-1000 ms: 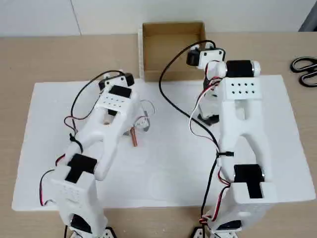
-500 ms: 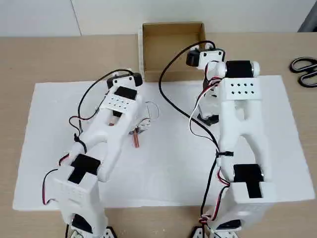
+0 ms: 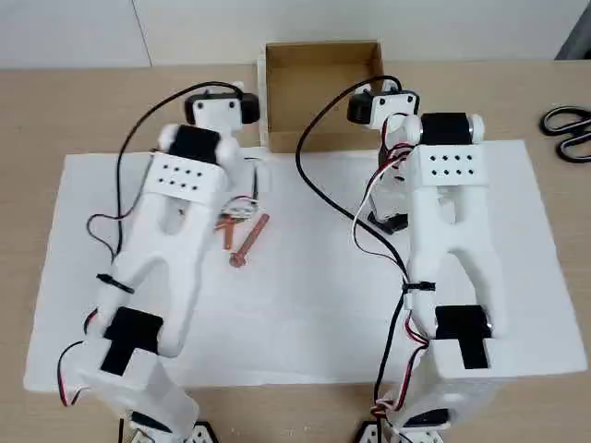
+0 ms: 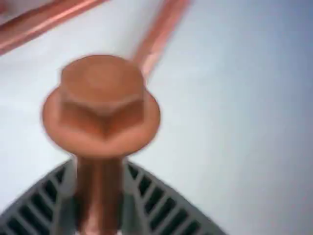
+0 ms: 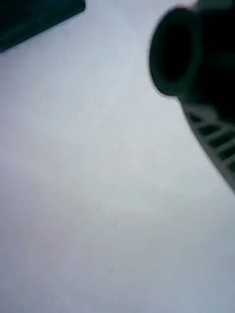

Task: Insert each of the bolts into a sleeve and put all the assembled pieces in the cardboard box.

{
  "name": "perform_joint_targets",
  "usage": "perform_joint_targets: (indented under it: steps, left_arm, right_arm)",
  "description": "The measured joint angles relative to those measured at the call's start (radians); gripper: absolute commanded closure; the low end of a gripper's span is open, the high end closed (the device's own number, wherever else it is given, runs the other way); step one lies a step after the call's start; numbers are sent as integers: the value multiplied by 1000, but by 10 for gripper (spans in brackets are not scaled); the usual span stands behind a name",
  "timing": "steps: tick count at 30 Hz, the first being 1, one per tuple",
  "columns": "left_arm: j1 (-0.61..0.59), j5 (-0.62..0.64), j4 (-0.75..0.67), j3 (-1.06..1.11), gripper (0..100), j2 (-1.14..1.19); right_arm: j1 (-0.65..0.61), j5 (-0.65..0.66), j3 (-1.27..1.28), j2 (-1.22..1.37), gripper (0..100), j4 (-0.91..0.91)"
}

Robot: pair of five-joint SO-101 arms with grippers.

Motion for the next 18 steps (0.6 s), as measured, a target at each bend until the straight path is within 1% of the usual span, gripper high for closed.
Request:
perform_joint_targets:
  steps: [3, 6, 9, 11, 14, 18]
  left_arm:
    - [-97, -135, 29, 0, 994, -2]
    - [-227, -281, 31, 18, 994, -3]
    - [-377, -334, 34, 92, 994, -3]
    - [-457, -400, 25, 152, 994, -3]
    - [-494, -489, -26, 250, 994, -3]
    - [-488, -516, -132, 347, 994, -3]
  right_arm:
    - [0, 0, 0, 0, 994, 0]
    - [0, 0, 0, 0, 994, 0]
    - [0, 0, 0, 0, 994, 0]
    - [0, 0, 0, 0, 994, 0]
    - [0, 0, 0, 0, 994, 0]
    - [0, 0, 0, 0, 994, 0]
